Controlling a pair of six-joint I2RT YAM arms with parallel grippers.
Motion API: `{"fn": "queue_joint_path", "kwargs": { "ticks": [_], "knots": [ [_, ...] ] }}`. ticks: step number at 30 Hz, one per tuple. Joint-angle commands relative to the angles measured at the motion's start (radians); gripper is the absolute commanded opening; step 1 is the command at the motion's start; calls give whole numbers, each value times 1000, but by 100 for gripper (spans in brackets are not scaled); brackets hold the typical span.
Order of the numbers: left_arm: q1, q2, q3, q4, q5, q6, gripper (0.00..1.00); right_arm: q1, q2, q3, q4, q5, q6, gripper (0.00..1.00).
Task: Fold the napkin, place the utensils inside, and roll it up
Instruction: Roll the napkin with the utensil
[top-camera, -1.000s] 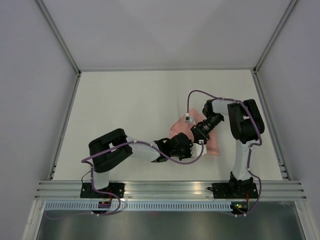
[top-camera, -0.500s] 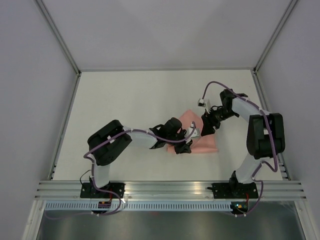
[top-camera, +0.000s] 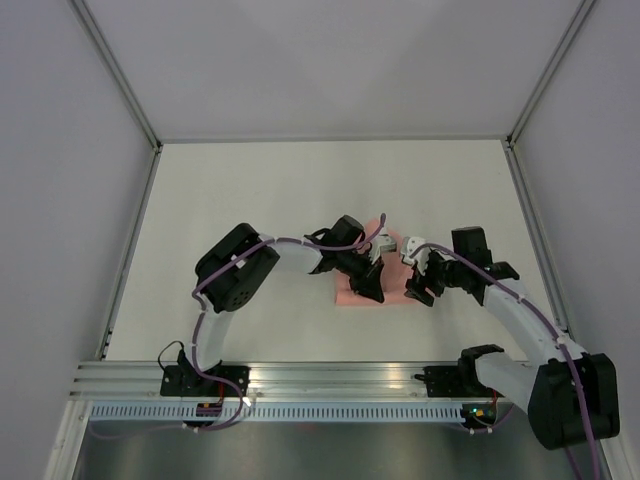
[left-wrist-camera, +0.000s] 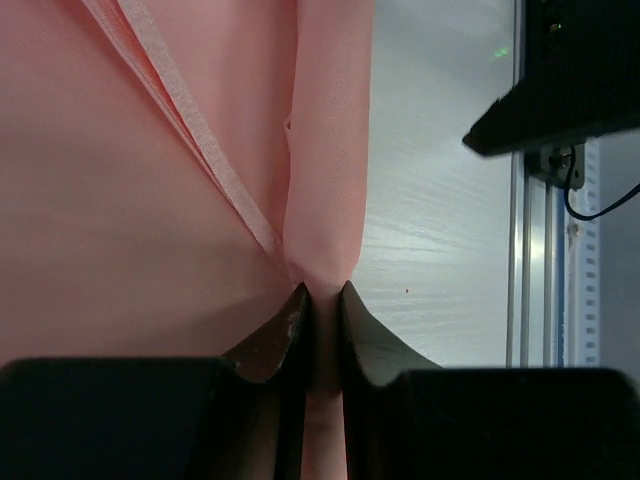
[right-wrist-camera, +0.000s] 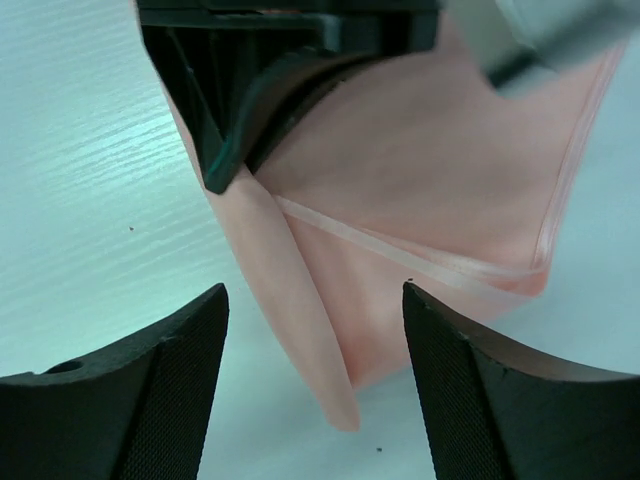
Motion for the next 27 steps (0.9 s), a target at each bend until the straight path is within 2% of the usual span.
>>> {"fn": "queue_joint_path", "kwargs": {
  "ticks": [1,7,12,16,21,23,25,27],
  "knots": [
    [4,114,15,-182,-18,-41,2,133,-98,-98,228,111,2,77],
    [19,158,46,-209,18,-61,2,346,-69,-189,344,299,28,78],
    [19,166,56,-217,24,-64,2,426,-2,-235,420,375,42,77],
    [19,166,64,-226,31,-59,2,452,61,-233,471,431,54,71],
    [21,157,61,-234,38,-50,2,454,71,-242,469,445,55,56],
    [21,143,58,-234,38,-50,4,455,77,-230,448,433,52,43],
    [21,128,56,-230,33,-50,12,455,84,-209,399,422,46,32],
    [21,94,50,-228,18,-52,23,455,104,-192,345,410,37,26]
  ]
}}
